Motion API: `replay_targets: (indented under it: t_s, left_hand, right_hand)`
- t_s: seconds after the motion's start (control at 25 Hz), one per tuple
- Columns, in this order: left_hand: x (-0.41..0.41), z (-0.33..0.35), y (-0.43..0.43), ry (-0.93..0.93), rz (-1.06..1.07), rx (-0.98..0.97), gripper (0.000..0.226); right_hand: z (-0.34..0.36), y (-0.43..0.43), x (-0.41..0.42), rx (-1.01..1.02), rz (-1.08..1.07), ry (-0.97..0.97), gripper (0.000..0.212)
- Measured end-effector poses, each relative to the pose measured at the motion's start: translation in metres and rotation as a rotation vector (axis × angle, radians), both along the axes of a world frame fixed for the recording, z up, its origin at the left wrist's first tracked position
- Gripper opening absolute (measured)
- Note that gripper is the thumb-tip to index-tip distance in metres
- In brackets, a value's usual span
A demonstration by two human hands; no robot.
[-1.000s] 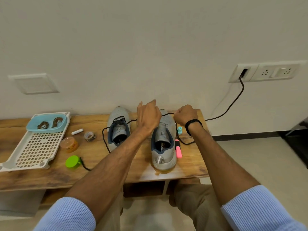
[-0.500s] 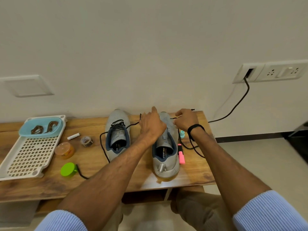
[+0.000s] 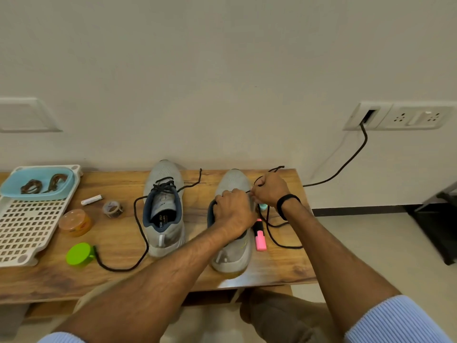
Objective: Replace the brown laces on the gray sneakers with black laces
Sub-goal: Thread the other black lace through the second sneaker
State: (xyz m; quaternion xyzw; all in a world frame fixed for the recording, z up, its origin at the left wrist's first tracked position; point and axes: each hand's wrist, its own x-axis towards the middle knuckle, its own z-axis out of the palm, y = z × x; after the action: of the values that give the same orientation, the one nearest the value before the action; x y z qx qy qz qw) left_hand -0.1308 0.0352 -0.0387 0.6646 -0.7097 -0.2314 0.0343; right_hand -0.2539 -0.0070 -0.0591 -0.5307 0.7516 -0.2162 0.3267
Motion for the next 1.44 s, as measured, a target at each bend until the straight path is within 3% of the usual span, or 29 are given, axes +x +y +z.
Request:
replay_targets:
  t_s: [0.08, 0.28, 0.48, 0.68, 1.08, 1.44]
  left_hand:
    - [0.008, 0.003, -0.004, 0.03, -0.004, 0.011, 0.029]
    - [0.04, 0.004, -0.015, 0.056, 0.114, 0.169, 0.025]
    - [0.062, -0.01, -0.022, 0.424, 0.219, 0.288, 0.018]
    - [0.066, -0.014, -0.018, 0.583, 0.212, 0.311, 0.026]
    - [0.06, -0.024, -0.014, 0.647, 0.17, 0.262, 0.015]
    - [0.055, -0.036, -0.015, 0.65, 0.282, 0.145, 0.016]
  right_hand:
    - [0.001, 0.001, 0.004, -0.007, 0.002, -0.03, 0.01]
    - [0.002, 0.007, 0.006, -0.036, 0.068, -0.082, 0.001]
    - [0.001, 0.011, 0.028, -0.061, 0.183, -0.12, 0.01]
    - [-0.01, 0.007, 0.044, -0.092, 0.214, -0.016, 0.011]
    - [-0.014, 0.002, 0.061, -0.201, 0.204, 0.282, 0.012]
    - [-0.01, -0.005, 0.058, -0.116, 0.201, 0.211, 0.016]
